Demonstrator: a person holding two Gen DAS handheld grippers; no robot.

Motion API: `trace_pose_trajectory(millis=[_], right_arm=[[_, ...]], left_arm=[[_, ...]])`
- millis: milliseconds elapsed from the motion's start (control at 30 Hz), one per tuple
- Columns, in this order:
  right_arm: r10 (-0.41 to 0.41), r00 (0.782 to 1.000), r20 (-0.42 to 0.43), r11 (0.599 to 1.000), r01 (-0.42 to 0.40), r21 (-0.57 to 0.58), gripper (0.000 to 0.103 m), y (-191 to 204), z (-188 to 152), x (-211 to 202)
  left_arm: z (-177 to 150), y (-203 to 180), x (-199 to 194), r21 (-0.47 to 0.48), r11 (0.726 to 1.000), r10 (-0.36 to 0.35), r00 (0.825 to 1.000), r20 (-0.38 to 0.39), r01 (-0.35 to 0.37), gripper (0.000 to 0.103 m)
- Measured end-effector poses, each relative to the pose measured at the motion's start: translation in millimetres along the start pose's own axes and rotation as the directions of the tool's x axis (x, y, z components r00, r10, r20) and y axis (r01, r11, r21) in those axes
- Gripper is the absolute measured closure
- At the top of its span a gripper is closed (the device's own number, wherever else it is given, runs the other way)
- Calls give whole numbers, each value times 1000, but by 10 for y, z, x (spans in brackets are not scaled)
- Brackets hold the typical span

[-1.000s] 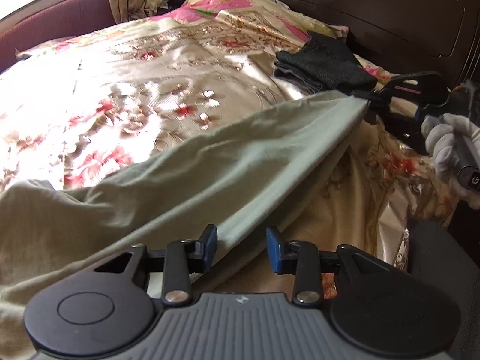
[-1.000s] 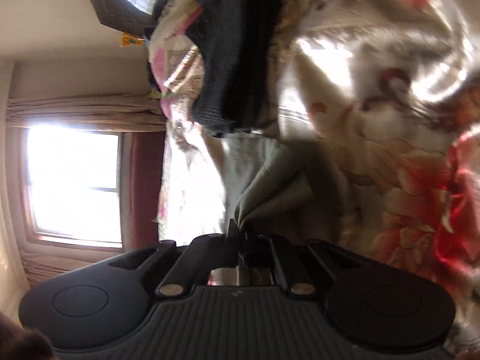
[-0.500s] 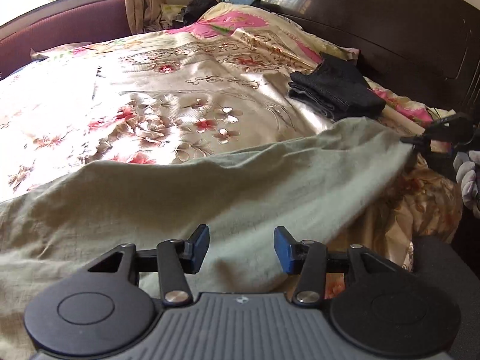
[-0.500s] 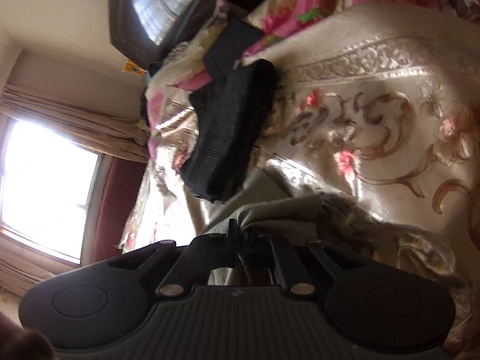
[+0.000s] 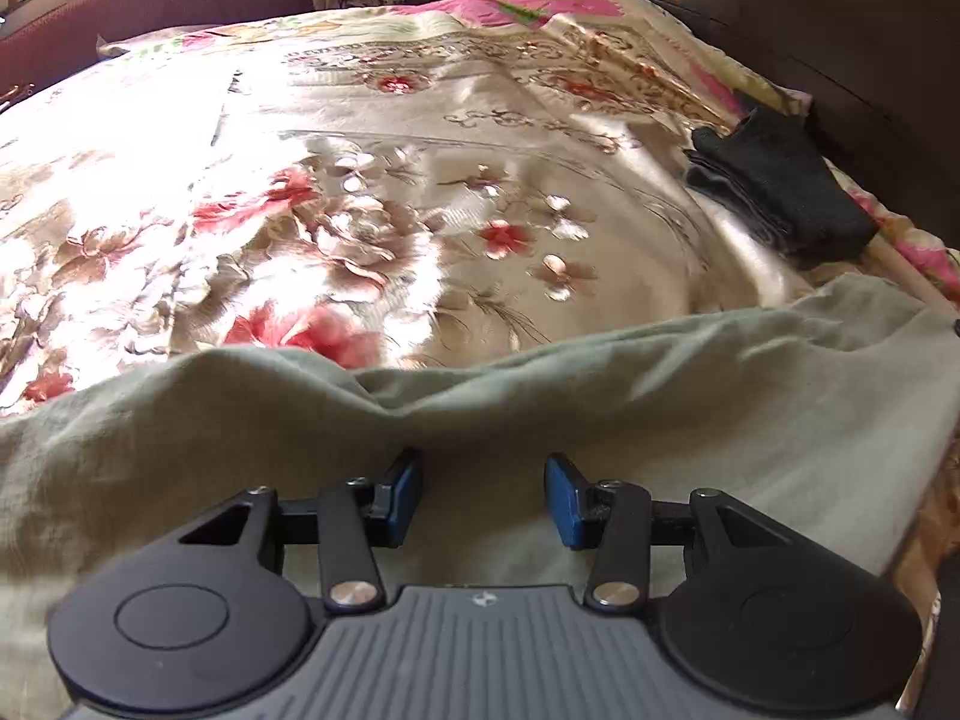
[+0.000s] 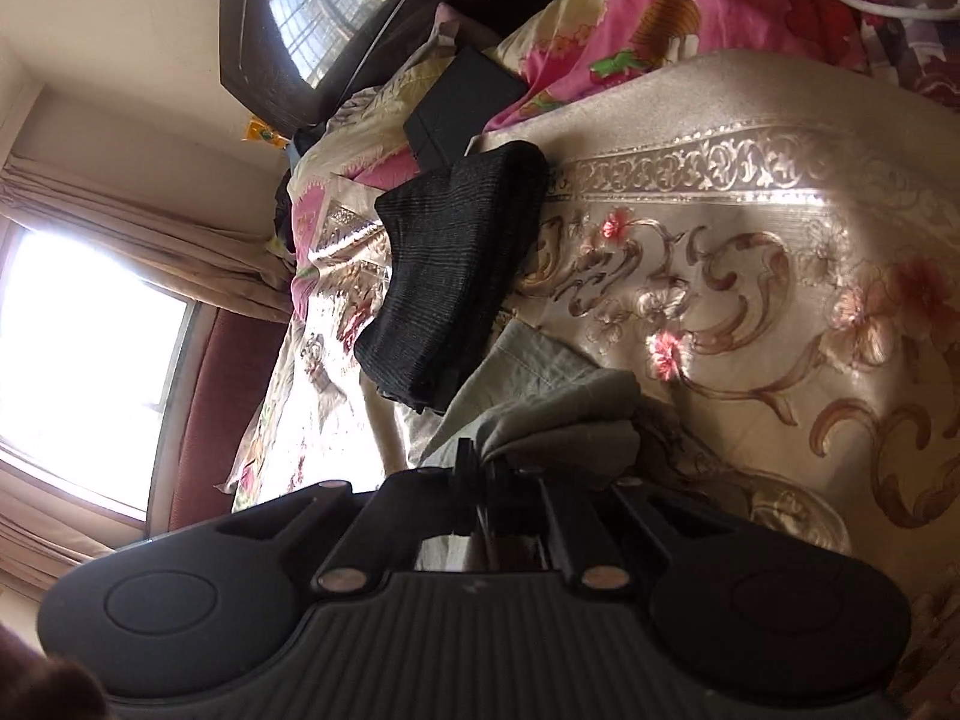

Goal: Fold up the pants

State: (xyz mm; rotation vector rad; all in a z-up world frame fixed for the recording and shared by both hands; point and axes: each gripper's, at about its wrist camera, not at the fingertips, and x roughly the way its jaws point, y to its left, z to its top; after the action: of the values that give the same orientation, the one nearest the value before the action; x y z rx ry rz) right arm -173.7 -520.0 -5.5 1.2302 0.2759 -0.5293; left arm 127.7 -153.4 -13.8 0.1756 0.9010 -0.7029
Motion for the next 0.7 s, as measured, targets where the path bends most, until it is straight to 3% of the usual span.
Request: trace_pose_trajectory(millis=[100, 200, 367, 467, 600, 700], right_arm=[[-18, 1000, -5, 999, 18, -41, 98, 22, -30, 10], [-38, 999, -16, 998, 37, -52, 98, 23, -30, 36], [7, 1000, -5, 993, -8, -117, 98, 281, -48, -78], [41, 999, -27, 979, -45, -198, 98, 573, -123, -104], [53, 996, -78, 904, -81, -419, 98, 1159, -523, -36], [65, 988, -142, 807, -136, -574, 98, 1582, -1020, 72]], left_arm=[[141, 121, 9, -54, 997, 68, 995, 67, -64, 45], [226, 231, 181, -75, 987, 145, 989, 15, -144, 45], [42, 222, -165, -73, 984, 171, 979, 109, -163, 45], [-171, 314, -419, -103, 987, 133, 983, 128, -120, 44], [-542, 466, -708, -143, 987, 96, 989, 111, -80, 43], [-788, 567, -845, -184, 982, 73, 991, 111, -52, 42]])
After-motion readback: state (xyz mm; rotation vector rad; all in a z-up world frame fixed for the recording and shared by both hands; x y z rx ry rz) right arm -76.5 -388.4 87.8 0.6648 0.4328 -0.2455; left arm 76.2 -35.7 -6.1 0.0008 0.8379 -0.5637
